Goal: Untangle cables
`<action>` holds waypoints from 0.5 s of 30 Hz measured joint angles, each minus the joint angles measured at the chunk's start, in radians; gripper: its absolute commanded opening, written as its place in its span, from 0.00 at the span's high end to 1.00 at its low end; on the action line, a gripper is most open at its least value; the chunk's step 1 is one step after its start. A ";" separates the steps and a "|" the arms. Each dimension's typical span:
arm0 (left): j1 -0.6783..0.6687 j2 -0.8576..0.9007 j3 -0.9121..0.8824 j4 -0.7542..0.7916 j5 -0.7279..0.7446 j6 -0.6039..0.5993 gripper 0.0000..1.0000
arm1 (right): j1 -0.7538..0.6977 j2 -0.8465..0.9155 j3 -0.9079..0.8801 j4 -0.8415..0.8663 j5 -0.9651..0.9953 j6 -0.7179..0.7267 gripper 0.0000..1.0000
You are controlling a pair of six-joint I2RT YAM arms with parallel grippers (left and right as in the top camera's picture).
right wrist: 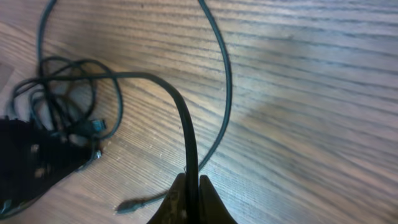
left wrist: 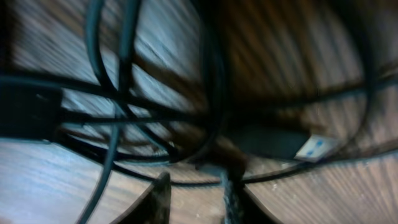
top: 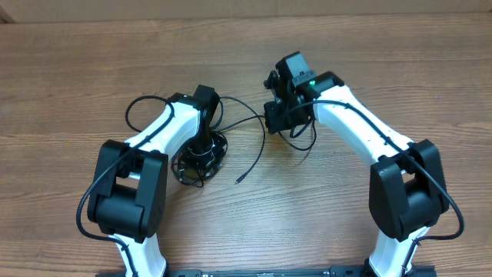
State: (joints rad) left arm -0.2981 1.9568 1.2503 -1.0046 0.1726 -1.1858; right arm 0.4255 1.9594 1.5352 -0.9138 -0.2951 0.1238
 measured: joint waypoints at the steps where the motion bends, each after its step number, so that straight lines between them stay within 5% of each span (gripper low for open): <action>1: 0.000 -0.005 -0.006 0.009 -0.010 -0.003 0.92 | -0.012 0.000 0.025 -0.024 -0.003 0.000 0.96; 15: 0.055 -0.010 -0.056 -0.020 -0.377 0.200 0.96 | -0.544 -0.010 0.426 -0.322 0.090 0.105 0.96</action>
State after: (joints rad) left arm -0.2432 1.9469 1.1942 -1.0245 -0.2039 -0.9859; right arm -0.1181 1.9491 1.9617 -1.2362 -0.2047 0.2283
